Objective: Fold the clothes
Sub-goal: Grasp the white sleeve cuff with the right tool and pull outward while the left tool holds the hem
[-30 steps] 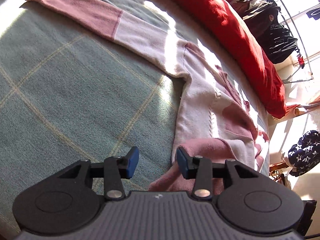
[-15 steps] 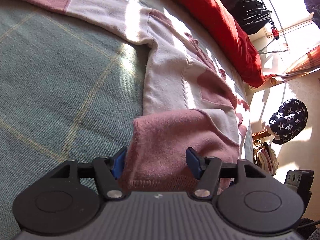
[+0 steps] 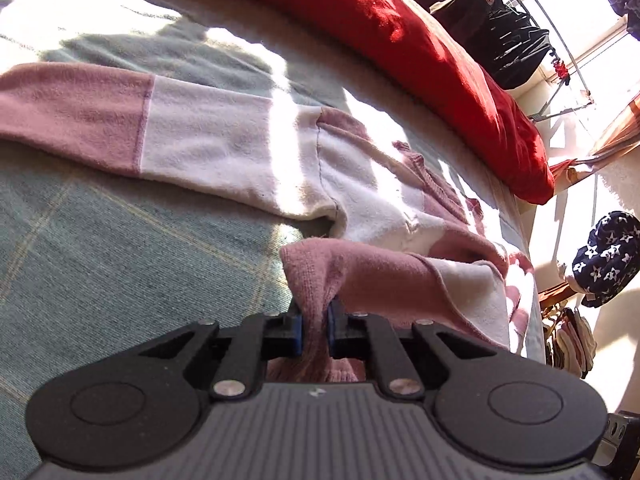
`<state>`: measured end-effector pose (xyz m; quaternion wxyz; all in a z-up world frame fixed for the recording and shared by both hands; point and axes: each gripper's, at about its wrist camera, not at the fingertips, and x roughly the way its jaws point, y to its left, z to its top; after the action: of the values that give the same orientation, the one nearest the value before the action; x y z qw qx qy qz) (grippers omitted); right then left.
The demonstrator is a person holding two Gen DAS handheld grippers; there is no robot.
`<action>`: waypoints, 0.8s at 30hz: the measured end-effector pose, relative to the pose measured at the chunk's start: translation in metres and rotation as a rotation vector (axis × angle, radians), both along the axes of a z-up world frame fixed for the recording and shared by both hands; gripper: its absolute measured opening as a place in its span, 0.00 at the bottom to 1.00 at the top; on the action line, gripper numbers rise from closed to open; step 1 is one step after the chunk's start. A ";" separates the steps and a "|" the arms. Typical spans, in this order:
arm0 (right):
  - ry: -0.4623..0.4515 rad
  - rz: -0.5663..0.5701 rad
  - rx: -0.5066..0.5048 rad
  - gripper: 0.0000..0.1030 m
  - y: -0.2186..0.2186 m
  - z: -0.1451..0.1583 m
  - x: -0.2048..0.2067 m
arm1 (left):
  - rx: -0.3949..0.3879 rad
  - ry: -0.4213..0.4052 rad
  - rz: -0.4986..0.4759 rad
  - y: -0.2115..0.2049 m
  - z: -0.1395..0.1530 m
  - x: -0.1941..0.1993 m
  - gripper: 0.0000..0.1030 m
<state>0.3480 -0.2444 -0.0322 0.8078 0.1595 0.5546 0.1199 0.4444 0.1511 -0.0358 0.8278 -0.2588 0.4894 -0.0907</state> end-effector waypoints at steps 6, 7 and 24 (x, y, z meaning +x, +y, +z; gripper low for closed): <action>-0.038 -0.039 0.013 1.00 0.003 0.005 -0.003 | 0.095 0.073 0.007 0.006 -0.034 0.035 0.10; -0.042 -0.044 0.022 1.00 0.002 0.004 -0.002 | 0.096 0.077 0.003 0.005 -0.036 0.037 0.10; -0.026 -0.224 0.165 0.74 -0.051 -0.011 0.019 | 0.101 0.055 0.018 0.002 -0.039 0.032 0.16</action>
<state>0.3669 -0.2952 -0.0433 0.8073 0.2847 0.5113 0.0762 0.4766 0.1536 -0.0751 0.8269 -0.2234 0.5136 -0.0513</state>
